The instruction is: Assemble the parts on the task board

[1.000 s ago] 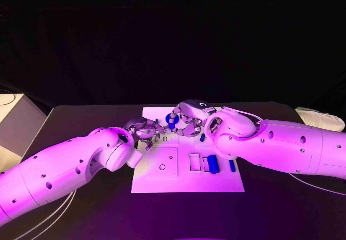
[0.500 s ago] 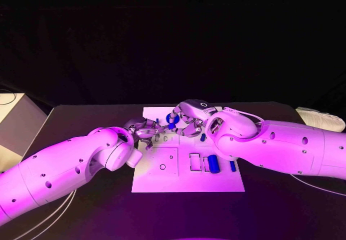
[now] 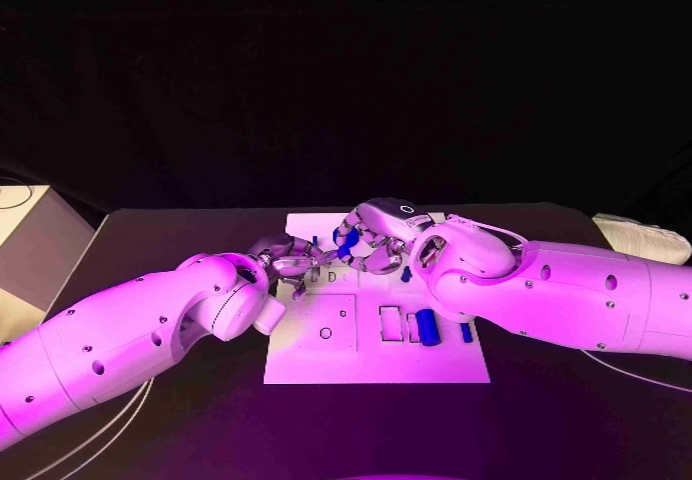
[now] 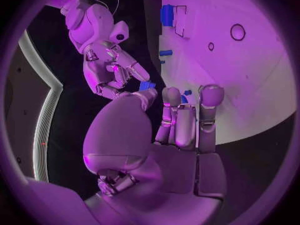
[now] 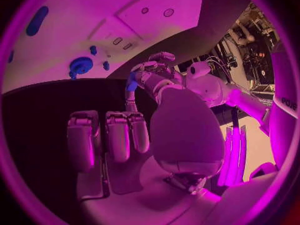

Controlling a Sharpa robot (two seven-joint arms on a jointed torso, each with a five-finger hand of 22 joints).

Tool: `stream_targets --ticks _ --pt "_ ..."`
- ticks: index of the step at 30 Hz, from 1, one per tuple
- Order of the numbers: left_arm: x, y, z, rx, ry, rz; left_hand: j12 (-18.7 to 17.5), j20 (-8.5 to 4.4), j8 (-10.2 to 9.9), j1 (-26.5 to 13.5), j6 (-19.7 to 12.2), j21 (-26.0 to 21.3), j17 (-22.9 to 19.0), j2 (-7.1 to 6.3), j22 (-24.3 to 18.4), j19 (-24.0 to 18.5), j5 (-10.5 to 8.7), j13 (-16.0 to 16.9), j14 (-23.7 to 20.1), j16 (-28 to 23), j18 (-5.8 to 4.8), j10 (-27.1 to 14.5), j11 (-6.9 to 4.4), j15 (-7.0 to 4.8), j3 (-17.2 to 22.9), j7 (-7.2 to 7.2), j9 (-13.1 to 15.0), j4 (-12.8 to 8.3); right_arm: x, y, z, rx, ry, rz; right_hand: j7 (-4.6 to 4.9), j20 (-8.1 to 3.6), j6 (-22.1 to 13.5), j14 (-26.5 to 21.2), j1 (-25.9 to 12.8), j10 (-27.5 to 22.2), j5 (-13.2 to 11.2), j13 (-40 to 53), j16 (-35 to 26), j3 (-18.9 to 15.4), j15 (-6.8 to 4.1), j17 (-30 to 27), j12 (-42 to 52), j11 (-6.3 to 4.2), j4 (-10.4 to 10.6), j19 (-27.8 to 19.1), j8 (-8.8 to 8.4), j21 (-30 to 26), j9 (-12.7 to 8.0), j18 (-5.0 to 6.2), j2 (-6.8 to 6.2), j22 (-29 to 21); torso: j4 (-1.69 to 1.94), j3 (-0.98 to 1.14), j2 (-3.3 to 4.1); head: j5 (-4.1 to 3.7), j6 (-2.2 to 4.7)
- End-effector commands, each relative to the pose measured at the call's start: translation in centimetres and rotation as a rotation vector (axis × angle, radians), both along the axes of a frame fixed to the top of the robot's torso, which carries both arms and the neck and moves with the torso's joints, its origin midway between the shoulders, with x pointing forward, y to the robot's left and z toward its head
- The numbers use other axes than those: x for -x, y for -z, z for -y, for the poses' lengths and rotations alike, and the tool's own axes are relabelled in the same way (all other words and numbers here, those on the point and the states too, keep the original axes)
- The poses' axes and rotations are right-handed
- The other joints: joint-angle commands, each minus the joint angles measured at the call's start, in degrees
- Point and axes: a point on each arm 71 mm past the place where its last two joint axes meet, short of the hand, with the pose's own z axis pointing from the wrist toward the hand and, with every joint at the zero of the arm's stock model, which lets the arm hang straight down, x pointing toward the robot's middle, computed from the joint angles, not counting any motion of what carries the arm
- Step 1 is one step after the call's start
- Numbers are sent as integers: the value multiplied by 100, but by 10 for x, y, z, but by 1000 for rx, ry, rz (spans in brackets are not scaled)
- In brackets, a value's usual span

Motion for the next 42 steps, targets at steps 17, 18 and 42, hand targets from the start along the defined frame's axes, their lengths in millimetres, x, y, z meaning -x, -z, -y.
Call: stream_targets --ticks 17,18,42 --pt "1 0 1 8 16 -4 14 -32 31 17 -37 39 6 -35 25 -5 4 -7 25 22 -90 0 -20 -26 65 4 -21 6 -1 0 -1 15 -15 19 -1 37 22 520 -56 388 26 1328 -19 -8 39 1130 25 39 27 547 28 18 0 -36 -17 1391 -3 -5 -3 -1 -18" --pt "1 0 1 7 15 -4 14 -32 31 17 -37 39 6 -35 25 -5 4 -7 25 22 -90 0 -20 -26 65 4 -21 6 -2 0 -1 18 -13 18 0 37 21 520 -59 387 16 1327 -21 -10 39 1127 24 41 30 547 26 20 1 -37 -19 1392 -3 -6 -2 -2 -18" --pt "-2 -17 -50 33 -45 32 18 -26 67 44 -63 0 -25 -178 -29 -44 3 -13 8 3 -77 -23 -14 -20 125 11 -59 -17 -32 18 5 121 67 -20 6 41 6 522 -65 380 -26 1320 -15 -19 42 1135 16 46 42 548 13 23 1 -37 -24 1394 21 -34 -3 -40 -49"
